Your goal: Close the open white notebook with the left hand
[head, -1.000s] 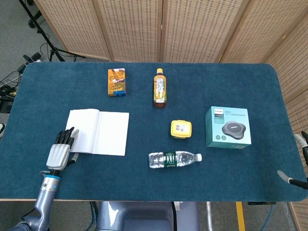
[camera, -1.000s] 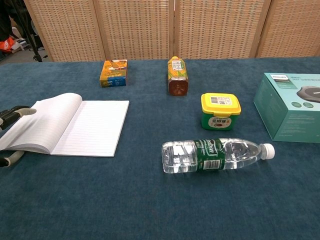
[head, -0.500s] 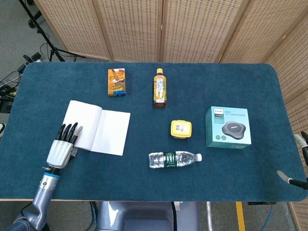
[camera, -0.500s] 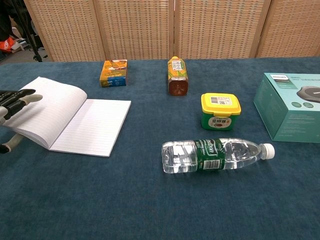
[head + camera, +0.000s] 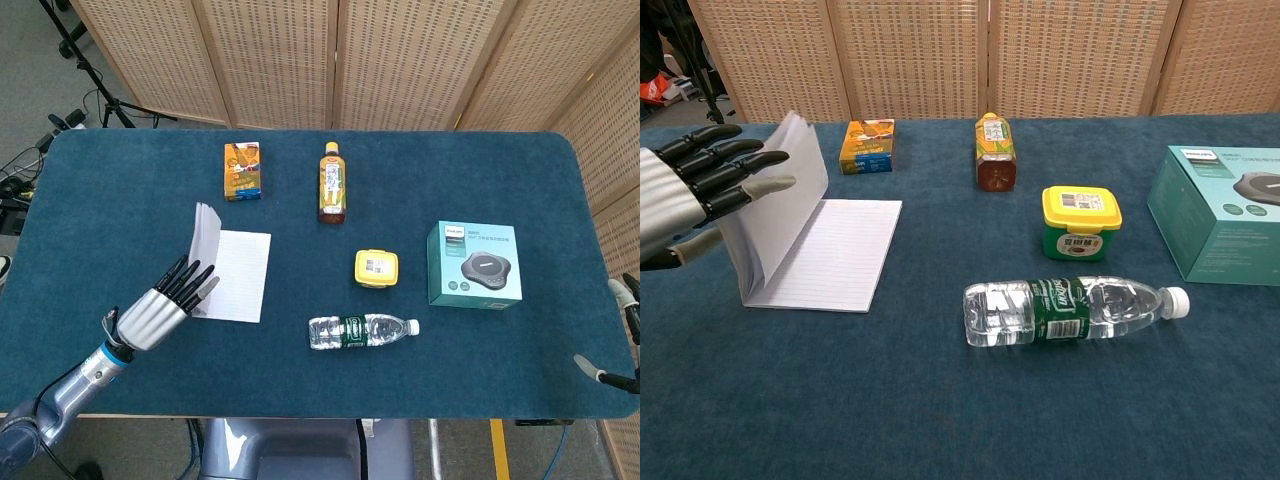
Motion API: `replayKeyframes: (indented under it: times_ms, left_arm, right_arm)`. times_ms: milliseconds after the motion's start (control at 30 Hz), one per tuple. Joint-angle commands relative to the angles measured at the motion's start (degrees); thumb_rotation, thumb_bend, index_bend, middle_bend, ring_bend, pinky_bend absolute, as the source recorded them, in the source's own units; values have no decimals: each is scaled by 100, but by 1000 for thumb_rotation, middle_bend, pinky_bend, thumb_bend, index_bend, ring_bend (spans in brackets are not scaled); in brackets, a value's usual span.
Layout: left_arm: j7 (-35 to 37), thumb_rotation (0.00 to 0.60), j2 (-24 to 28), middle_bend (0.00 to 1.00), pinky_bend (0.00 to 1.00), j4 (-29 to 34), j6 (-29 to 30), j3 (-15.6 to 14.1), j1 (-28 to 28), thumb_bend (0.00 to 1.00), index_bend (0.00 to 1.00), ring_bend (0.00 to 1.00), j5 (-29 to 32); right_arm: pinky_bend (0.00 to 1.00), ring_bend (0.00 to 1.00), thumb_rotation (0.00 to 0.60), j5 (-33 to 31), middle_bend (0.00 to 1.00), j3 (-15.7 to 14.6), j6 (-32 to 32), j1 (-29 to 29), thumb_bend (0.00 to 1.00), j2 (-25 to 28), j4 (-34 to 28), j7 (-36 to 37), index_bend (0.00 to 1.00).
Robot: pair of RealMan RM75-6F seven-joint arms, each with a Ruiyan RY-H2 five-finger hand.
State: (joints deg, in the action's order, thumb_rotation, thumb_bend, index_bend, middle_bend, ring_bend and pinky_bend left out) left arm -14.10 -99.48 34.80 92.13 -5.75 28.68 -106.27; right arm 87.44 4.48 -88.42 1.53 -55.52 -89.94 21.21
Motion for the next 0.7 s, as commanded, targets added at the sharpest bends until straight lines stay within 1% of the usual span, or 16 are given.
replayKeyframes:
  times_ms: [33,167,300,400,467,500,533,567,600,667,700]
  left_arm:
    - [-200,600,60,0,0,168,-154,-77,160,500,0,0,-115]
    - [-504,600,48,0,0,280,-386,-120,352,501,0,0,-224]
    - [-663,600,31,0,0,462,-462,-75,475,501,0,0,-243]
    - [-697,600,57,0,0,654,-465,-2,546,497,0,0,-216]
    - [-608,600,156,0,0,970,-327,116,539,480,0,0,-128]
    - [-454,600,239,0,0,1251,-192,220,475,459,0,0,-3]
    - [-115,600,374,0,0,1720,91,440,280,444,0,0,305]
    - [111,600,671,0,0,2422,237,547,30,418,0,0,610]
    - [103,600,904,0,0,2869,228,542,-75,390,0,0,715]
    - [63,600,1484,0,0,3900,268,579,-411,319,0,0,1111]
    - [67,600,1712,0,0,4295,296,580,-567,253,0,0,1292]
  right_arm:
    - [0,0,600,-1,0,-1,4,1,0,2,-3,1,0]
    - [0,0,600,-14,0,1,12,1,0,9,-1,15,0]
    - [0,0,600,-45,0,13,28,6,0,14,7,40,0]
    - [0,0,600,-48,0,12,47,13,0,20,10,58,0]
    - [0,0,600,-52,0,14,43,10,0,26,13,75,0]
    - [0,0,600,-60,0,17,40,7,0,29,17,89,0]
    - [0,0,600,-72,0,21,36,2,0,33,21,111,0]
    - [0,0,600,-71,0,24,27,-2,0,39,26,137,0]
    - [0,0,600,-69,0,24,20,-6,0,40,29,144,0]
    - [0,0,600,-66,0,23,7,-12,0,37,30,129,0]
    - [0,0,600,-61,0,22,3,-14,0,36,25,121,0]
